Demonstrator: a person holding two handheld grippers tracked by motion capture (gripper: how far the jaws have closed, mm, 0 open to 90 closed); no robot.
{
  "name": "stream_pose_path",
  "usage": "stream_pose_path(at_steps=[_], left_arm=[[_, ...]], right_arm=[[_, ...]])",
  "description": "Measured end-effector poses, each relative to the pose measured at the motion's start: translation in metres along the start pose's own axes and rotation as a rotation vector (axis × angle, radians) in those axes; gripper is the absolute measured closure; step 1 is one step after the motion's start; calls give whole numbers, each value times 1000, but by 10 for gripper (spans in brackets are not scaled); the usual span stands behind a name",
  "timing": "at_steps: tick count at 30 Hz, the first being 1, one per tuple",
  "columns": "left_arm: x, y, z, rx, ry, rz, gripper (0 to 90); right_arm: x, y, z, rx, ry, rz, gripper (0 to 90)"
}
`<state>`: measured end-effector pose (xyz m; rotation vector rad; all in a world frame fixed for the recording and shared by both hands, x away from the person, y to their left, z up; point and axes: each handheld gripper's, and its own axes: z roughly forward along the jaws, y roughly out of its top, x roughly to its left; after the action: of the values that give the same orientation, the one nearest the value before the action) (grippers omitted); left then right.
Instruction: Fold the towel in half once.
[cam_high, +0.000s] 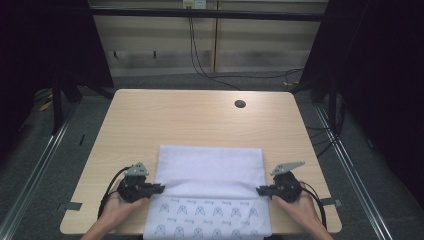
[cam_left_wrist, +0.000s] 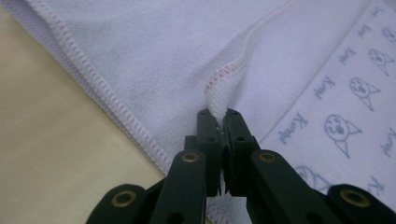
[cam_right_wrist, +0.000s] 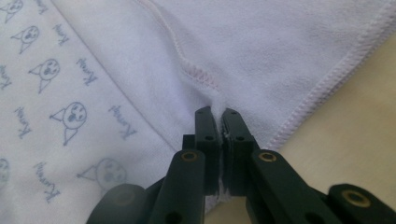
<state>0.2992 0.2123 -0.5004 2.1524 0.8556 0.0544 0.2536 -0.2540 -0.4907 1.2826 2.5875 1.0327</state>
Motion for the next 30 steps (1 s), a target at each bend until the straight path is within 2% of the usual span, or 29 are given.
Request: stream_pose_path(at_steps=[1, 4, 6, 7, 9, 10, 12, 14, 15, 16, 17, 18, 19, 21, 22, 26, 28, 30], left_arm=[[7, 4, 3, -13, 4, -14, 873], [26, 18, 14, -31, 42, -31, 873], [40, 28, 22, -49, 83, -47, 874], [45, 35, 26, -51, 90, -54, 875], [56, 47, 34, -42, 131, -38, 875], [62, 53, 38, -44, 136, -59, 876], [70, 62, 46, -58, 167, -55, 876], [79, 68, 53, -78, 168, -77, 876], [83, 72, 54, -72, 175, -76, 876], [87, 75, 56, -72, 187, -57, 876], [91, 77, 58, -82, 184, -63, 876], [97, 79, 60, -89, 185, -74, 876], [101, 80, 62, -104, 187, -84, 875], [105, 85, 66, -110, 200, -98, 875], [106, 87, 67, -105, 211, -92, 875], [106, 91, 68, -86, 226, -96, 875], [105, 90, 67, -88, 212, -105, 874], [106, 86, 64, -95, 195, -137, 874]], right_arm=[[-6, 7, 4, -1, -28, 6, 870], [-26, 30, 16, -5, -62, 15, 870], [-40, 43, 25, -30, -85, 29, 870], [-47, 49, 30, -46, -93, 36, 870], [-61, 61, 38, -69, -118, 46, 870], [-66, 67, 41, -66, -123, 58, 870], [-77, 80, 48, -72, -157, 62, 870], [-85, 91, 54, -74, -195, 68, 871], [-89, 95, 57, -77, -207, 68, 871], [-93, 99, 59, -76, -210, 81, 870], [-97, 101, 62, -97, -215, 78, 870], [-103, 103, 64, -119, -214, 92, 869], [-107, 104, 66, -135, -210, 133, 869], [-111, 109, 70, -150, -226, 151, 869], [-111, 112, 71, -142, -240, 154, 869], [-110, 119, 75, -121, -284, 121, 869], [-112, 118, 74, -138, -264, 137, 868], [-114, 114, 72, -154, -224, 145, 866]])
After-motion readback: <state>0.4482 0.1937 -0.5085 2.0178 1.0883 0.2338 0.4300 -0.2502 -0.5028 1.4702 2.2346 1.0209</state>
